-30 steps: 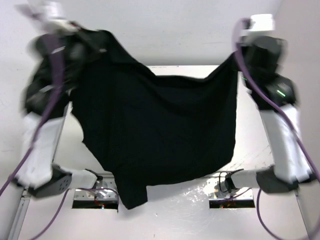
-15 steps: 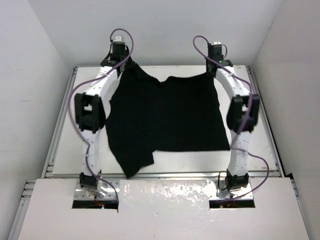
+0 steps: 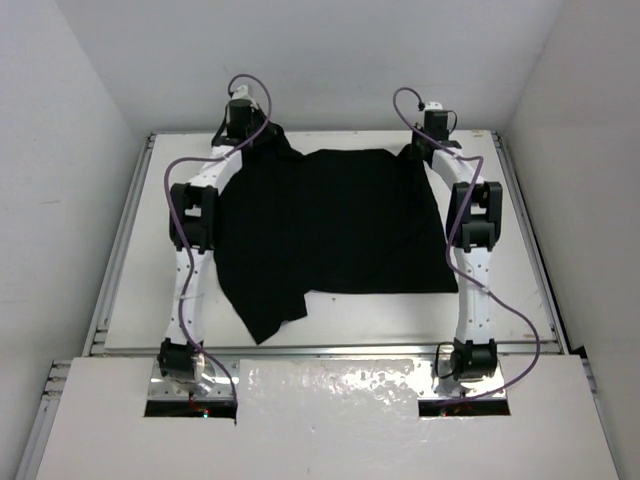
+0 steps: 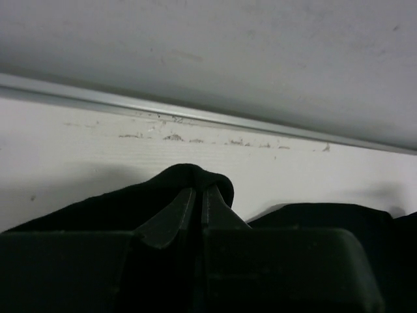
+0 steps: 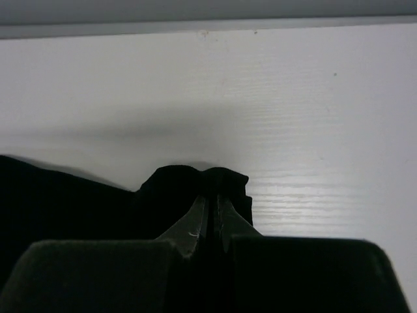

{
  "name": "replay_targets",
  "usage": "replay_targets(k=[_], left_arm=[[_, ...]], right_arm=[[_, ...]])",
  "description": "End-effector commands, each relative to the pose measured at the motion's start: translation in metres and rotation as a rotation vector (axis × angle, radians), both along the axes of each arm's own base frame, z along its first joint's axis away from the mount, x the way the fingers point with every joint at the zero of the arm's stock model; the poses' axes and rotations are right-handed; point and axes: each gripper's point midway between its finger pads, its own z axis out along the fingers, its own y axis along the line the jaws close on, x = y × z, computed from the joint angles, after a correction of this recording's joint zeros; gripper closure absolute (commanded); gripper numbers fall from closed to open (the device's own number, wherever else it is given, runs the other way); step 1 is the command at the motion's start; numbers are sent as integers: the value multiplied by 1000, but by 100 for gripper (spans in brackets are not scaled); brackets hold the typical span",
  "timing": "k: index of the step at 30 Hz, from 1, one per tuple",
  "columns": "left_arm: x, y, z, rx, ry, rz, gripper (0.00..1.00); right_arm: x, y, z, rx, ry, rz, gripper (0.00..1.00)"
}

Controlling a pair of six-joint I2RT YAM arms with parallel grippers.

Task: Fold and stack the t-shirts
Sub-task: Grap the side of the flattened tshirt furthest away from the robot with both arms, then fold the flattened tshirt in 1/3 of the way

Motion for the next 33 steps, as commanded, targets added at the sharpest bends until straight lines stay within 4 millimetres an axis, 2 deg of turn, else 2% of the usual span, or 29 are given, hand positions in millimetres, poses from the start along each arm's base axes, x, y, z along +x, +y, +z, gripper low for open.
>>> replay_targets(k=[1,3,4,5,6,7,9,11,13,14,15,16,17,18,19,20,21,22,23,24,25,26,27,28,29,30,31,33], left_arm=[[0,21,111,-14,-169,46,100],[-5,31,115,-52,-149,59,100],[-14,31,120,-67,-150,51,100],[-20,27,121,-85,-145,20,100],[-25,25,144,-98,-196,5,100],[-29,20,140,-106,-193,-26,100],[-34,14,153,-118,-208,-63,100],[-40,11,151,-124,-181,-80,100],[-48,14,159,-130,-176,-63,100],[-54,15,141,-135,-135,-53,100],[-60,16,147,-138,-135,-44,100],[-64,19,142,-137,-117,-26,100],[-70,20,134,-142,-91,-11,100],[-78,22,117,-142,-19,7,100],[-82,24,109,-150,10,22,100],[-93,24,95,-153,54,28,100],[-98,24,89,-157,74,31,100],[-104,24,85,-168,87,36,100],[-111,24,96,-174,63,35,100],[-123,25,76,-176,105,43,100],[-129,26,75,-178,107,49,100],[-137,27,85,-178,88,51,100],[-149,27,68,-175,129,57,100],[-156,28,76,-176,119,56,100],[-157,28,80,-181,91,55,100],[-167,28,69,-181,117,56,100],[-172,29,75,-180,106,63,100],[-181,36,65,-168,133,100,100]], right_arm=[[15,3,78,73,-165,28,100],[13,2,94,62,-183,35,100],[10,2,94,52,-182,41,100],[8,1,99,44,-190,46,100],[7,1,114,37,-212,50,100],[6,1,117,26,-219,57,100],[5,-2,135,2,-241,67,100],[1,-1,141,-9,-246,74,100],[-9,-1,140,-7,-237,75,100],[-13,-1,138,-5,-231,74,100],[-21,-2,126,-1,-208,70,100],[-26,-1,136,3,-226,70,100],[-32,0,134,10,-220,66,100],[-41,0,121,22,-211,59,100],[-48,0,135,25,-234,57,100],[-61,1,120,37,-198,50,100],[-67,1,121,47,-203,44,100],[-74,2,135,56,-226,39,100],[-86,2,121,69,-193,32,100],[-91,3,120,78,-194,26,100],[-97,3,131,81,-215,25,100],[-105,2,121,81,-192,21,100],[-108,0,120,74,-187,10,100],[-112,-2,124,68,-190,4,100],[-118,-2,117,65,-174,1,100],[-121,-3,116,65,-169,-1,100],[-124,-2,114,65,-164,0,100],[-131,-2,109,71,-146,0,100]])
